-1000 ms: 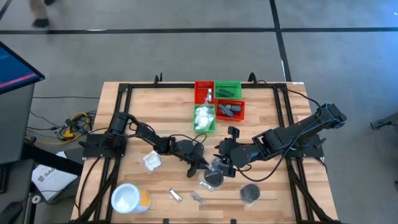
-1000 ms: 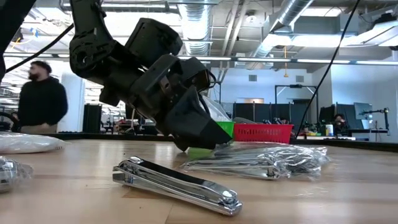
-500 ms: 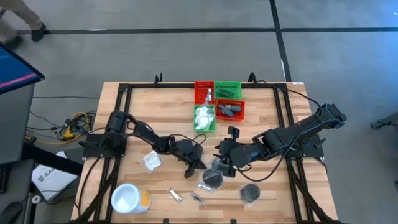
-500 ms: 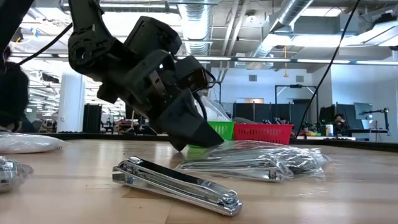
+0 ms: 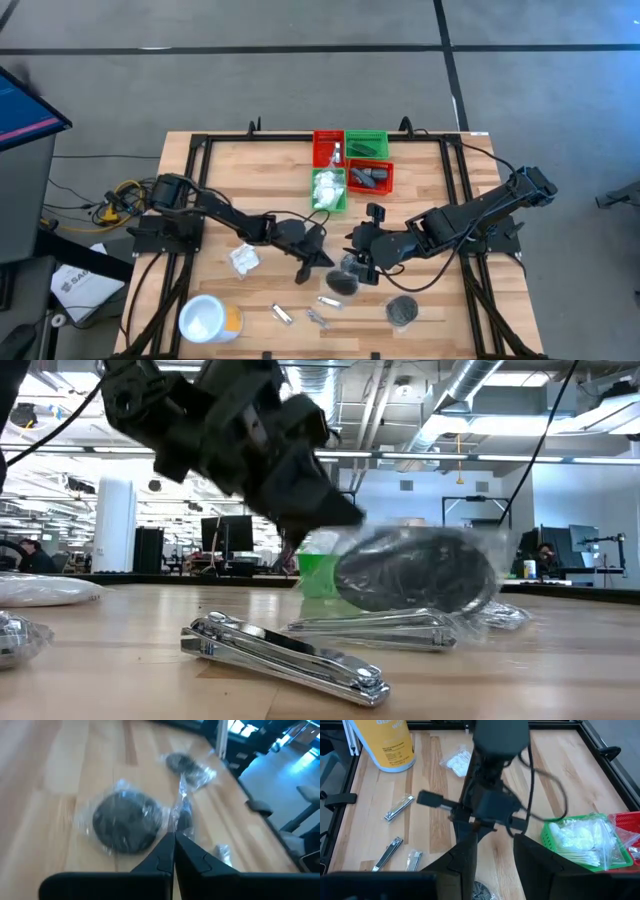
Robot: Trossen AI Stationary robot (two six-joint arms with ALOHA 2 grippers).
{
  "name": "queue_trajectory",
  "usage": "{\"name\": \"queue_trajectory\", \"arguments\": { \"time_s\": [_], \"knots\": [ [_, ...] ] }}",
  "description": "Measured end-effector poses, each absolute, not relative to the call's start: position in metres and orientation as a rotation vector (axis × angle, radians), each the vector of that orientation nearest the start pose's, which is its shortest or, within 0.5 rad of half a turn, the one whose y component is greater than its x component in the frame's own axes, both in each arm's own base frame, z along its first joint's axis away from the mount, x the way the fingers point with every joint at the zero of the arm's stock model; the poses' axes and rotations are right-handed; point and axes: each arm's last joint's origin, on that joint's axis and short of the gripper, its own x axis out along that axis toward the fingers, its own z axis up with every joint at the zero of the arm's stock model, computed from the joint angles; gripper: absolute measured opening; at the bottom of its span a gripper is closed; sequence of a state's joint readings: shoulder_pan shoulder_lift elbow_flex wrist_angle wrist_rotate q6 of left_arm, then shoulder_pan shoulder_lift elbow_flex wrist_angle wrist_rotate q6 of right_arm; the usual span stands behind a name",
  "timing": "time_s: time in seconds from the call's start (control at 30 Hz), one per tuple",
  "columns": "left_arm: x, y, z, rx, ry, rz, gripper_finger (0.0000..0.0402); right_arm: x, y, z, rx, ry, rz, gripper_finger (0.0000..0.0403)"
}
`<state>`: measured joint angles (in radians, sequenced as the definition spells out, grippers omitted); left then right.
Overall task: Pick & Place Travel size toiletries
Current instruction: Put the hairbrush into the right green bin
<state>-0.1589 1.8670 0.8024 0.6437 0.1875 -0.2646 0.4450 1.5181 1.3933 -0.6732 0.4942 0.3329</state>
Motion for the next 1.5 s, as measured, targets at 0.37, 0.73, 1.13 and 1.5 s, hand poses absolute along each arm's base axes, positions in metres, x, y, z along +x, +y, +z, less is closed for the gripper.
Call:
{"name": "queue_trajectory", "arguments": {
  "time_s": [0.37,0.73,1.13,1.5],
  "knots": [
    [0.336,-0.068,0.187,-0.145,0.349,-0.256,0.0,0.296,0.126,0.329,-0.042,0.69,-0.163,0.0118],
    [0.323,-0.064,0.226,-0.093,0.225,-0.225,0.0,0.297,0.126,0.33,-0.04,0.687,-0.163,0.0118],
    [0.319,-0.058,0.237,-0.083,0.181,-0.151,0.0,0.297,0.126,0.33,-0.039,0.684,-0.162,0.0118],
    [0.313,-0.055,0.254,-0.07,0.117,-0.137,0.0,0.297,0.126,0.33,-0.039,0.684,-0.162,0.0118]
  ]
}}
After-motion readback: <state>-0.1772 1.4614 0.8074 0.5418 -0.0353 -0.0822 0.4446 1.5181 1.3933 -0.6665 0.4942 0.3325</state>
